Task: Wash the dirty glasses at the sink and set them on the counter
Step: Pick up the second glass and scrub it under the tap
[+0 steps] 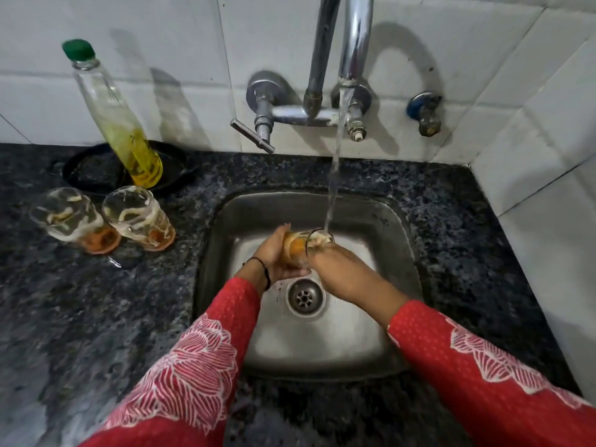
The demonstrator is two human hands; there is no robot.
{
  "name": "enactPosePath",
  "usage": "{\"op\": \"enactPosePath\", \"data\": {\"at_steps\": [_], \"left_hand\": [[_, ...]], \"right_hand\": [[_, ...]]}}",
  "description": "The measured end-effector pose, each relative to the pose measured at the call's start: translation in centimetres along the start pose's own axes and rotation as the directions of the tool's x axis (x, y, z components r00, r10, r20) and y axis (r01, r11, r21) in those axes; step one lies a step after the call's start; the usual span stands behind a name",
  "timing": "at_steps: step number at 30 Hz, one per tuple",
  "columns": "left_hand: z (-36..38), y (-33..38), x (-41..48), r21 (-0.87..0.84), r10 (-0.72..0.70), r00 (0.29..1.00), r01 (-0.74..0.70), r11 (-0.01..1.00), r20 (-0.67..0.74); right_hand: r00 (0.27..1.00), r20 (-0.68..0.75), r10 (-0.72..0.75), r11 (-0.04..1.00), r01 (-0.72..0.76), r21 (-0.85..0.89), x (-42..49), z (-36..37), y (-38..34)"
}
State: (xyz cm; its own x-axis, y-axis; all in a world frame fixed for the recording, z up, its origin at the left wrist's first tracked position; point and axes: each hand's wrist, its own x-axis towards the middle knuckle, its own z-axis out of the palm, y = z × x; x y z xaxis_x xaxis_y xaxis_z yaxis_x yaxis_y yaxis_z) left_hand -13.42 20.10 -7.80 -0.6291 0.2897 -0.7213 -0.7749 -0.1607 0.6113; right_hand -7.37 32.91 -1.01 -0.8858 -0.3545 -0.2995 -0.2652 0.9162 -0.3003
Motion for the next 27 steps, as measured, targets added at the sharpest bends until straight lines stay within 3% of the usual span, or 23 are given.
{"op": "enactPosePath", "data": {"at_steps": [2, 4, 5, 6, 7, 8, 9, 11, 12, 13, 14, 15, 16, 18, 19, 20, 21, 22, 23, 24, 25, 26, 27], "left_hand": [[0.2, 0.1, 0.5, -0.155, 0.054, 0.998, -0.047, 0.987, 0.041], [0.5, -0.4, 1.1, -0.426, 0.17, 0.985, -0.143, 0.893, 0.026], [0.8, -0.7, 1.2, -0.523, 0.206, 0.978, -0.165, 0.836, 0.021], [1.1, -1.0, 1.2, -0.556, 0.22, 0.975, -0.162, 0.816, 0.039], [1.6, -1.1, 1.1, -0.551, 0.212, 0.975, -0.139, 0.823, 0.071], [1.8, -1.2, 1.2, -0.513, 0.189, 0.978, -0.119, 0.85, 0.087], [2.1, -1.0, 1.1, -0.458, 0.158, 0.984, -0.102, 0.883, 0.085], [2.0, 0.0, 1.3, -0.305, 0.038, 0.999, -0.027, 0.952, 0.03], [1.7, 0.4, 1.6, -0.235, -0.032, 0.999, 0.033, 0.971, 0.011], [1.5, 0.6, 1.6, -0.164, -0.089, 0.996, 0.087, 0.983, -0.001], [1.3, 0.7, 1.7, -0.138, -0.113, 0.994, 0.111, 0.984, -0.009], [1.4, 0.7, 1.5, -0.151, -0.115, 0.993, 0.113, 0.982, -0.004], [1.5, 0.8, 1.4, -0.187, -0.106, 0.994, 0.108, 0.976, 0.02], [1.6, 0.7, 1.0, -0.294, -0.072, 0.996, 0.084, 0.952, 0.051], [1.7, 0.4, 1.2, -0.332, -0.038, 0.998, 0.052, 0.942, 0.047], [1.6, -0.1, 1.2, -0.36, -0.019, 0.999, 0.028, 0.933, 0.031], [1.6, -0.7, 1.2, -0.394, 0.002, 0.999, 0.015, 0.919, 0.043], [1.6, -1.1, 0.9, -0.417, 0.015, 0.998, 0.014, 0.909, 0.066], [1.6, -1.5, 0.7, -0.416, 0.017, 0.996, 0.02, 0.909, 0.085], [1.7, -1.6, 0.4, -0.39, 0.0, 0.995, 0.04, 0.92, 0.103], [1.6, -1.5, 0.5, -0.335, -0.037, 0.994, 0.069, 0.94, 0.101], [1.5, -1.2, 0.4, -0.285, -0.082, 0.993, 0.103, 0.953, 0.082], [1.3, -0.9, 0.6, -0.249, -0.119, 0.991, 0.13, 0.96, 0.059]], "right_hand": [[0.998, -0.066, 0.025, 1.0, -0.023, 0.021, 1.2, 0.6, -0.2], [0.986, -0.11, 0.128, 0.939, -0.085, 0.333, 2.5, 1.5, -1.2], [0.962, -0.116, 0.247, 0.787, -0.129, 0.603, 3.0, 1.7, -2.1], [0.927, -0.079, 0.367, 0.544, -0.144, 0.827, 3.4, 1.8, -2.9], [0.89, -0.014, 0.455, 0.291, -0.134, 0.947, 3.7, 1.7, -3.7], [0.856, 0.014, 0.517, 0.158, -0.111, 0.981, 3.8, 2.1, -4.3], [0.844, -0.023, 0.535, 0.185, -0.09, 0.979, 3.8, 2.5, -4.0], [0.889, -0.178, 0.423, 0.482, -0.055, 0.874, 3.1, 3.6, -3.0], [0.935, -0.217, 0.279, 0.719, -0.054, 0.693, 2.4, 4.1, -1.8], [0.961, -0.259, 0.095, 0.922, 0.013, 0.386, 1.8, 4.6, -0.3], [0.962, -0.262, -0.08, 0.988, 0.112, 0.107, 1.4, 5.0, 1.3], [0.96, -0.232, -0.158, 0.987, 0.157, -0.023, 1.2, 4.8, 2.3], [0.961, -0.217, -0.173, 0.985, 0.167, -0.047, 1.1, 4.5, 2.4], [0.969, -0.231, -0.086, 0.996, 0.085, -0.013, 1.8, 4.0, 0.8], [0.969, -0.244, 0.04, 0.988, -0.002, 0.152, 2.4, 3.8, 0.0], [0.955, -0.213, 0.207, 0.902, -0.101, 0.42, 2.9, 3.4, -0.8], [0.92, -0.112, 0.375, 0.658, -0.179, 0.732, 3.4, 3.0, -1.6], [0.881, 0.039, 0.471, 0.311, -0.208, 0.927, 3.8, 2.4, -2.2], [0.847, 0.151, 0.509, 0.048, -0.203, 0.978, 4.1, 2.1, -2.3], [0.84, 0.191, 0.508, -0.023, -0.209, 0.978, 4.2, 2.3, -2.1], [0.86, 0.167, 0.481, 0.065, -0.225, 0.972, 4.2, 2.6, -1.8], [0.911, 0.072, 0.406, 0.327, -0.218, 0.92, 3.8, 2.9, -1.2], [0.971, -0.028, 0.236, 0.684, -0.145, 0.715, 3.4, 3.2, -0.3]]}}
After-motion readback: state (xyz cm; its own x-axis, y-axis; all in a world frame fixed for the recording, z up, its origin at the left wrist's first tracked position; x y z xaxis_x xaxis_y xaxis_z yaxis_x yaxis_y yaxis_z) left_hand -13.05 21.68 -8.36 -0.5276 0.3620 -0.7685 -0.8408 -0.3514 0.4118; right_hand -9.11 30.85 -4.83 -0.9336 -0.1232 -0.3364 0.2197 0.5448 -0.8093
